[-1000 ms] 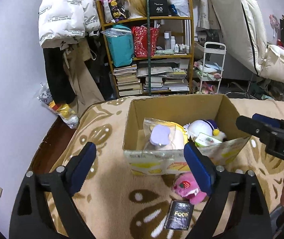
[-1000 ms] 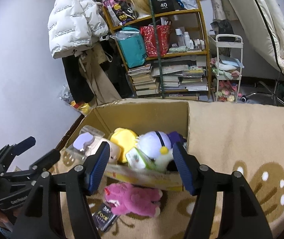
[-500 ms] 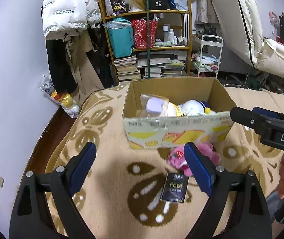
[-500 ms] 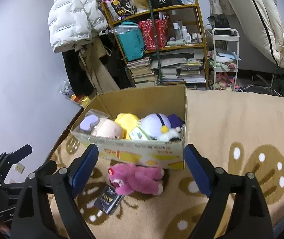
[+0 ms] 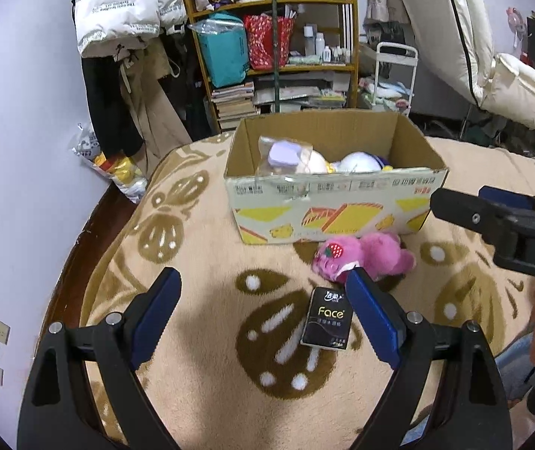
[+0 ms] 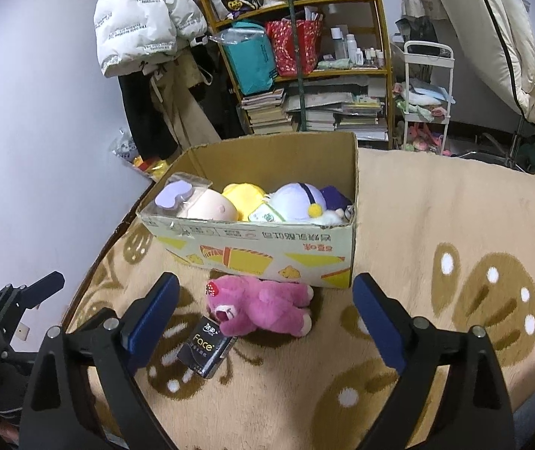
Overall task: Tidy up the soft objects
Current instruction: 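Move both tools back toward the pink strawberry bear and black Face tissue pack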
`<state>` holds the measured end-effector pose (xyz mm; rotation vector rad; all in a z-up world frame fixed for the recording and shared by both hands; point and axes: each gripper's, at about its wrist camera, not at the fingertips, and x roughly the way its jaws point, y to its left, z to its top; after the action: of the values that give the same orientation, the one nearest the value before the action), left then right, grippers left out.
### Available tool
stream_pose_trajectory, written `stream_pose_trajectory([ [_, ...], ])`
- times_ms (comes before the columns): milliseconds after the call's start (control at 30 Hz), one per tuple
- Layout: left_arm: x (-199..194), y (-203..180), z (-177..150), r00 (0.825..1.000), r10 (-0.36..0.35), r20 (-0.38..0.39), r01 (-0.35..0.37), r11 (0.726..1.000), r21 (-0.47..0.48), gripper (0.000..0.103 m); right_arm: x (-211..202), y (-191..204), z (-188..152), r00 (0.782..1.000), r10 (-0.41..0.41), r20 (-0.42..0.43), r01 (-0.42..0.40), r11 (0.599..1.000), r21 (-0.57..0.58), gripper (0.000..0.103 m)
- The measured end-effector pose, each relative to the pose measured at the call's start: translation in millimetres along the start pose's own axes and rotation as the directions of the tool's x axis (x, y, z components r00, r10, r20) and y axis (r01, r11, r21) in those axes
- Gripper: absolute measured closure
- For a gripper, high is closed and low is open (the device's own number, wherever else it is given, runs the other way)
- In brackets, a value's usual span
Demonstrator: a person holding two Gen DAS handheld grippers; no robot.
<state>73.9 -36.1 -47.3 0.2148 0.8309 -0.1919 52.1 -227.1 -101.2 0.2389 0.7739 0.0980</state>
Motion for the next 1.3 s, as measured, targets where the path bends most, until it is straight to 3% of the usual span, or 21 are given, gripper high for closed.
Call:
stream_pose_trajectory([
  [700,51.8,-18.6,-6.9,0.994,-0.013,-0.113,0.017,0.999,0.039,0.014,38.6,0.9,0.3,0.996,-0.016,-0.089,0.017,1.0,0.003,0.005],
  [1300,105.7,-24.4,-27.9,0.962,-0.048,-0.27,0.058,0.998,0.028,0.014,76.5,-9.4,-5.2,0.982,-0.046,-0.183,0.051,0.998,0.024,0.005],
])
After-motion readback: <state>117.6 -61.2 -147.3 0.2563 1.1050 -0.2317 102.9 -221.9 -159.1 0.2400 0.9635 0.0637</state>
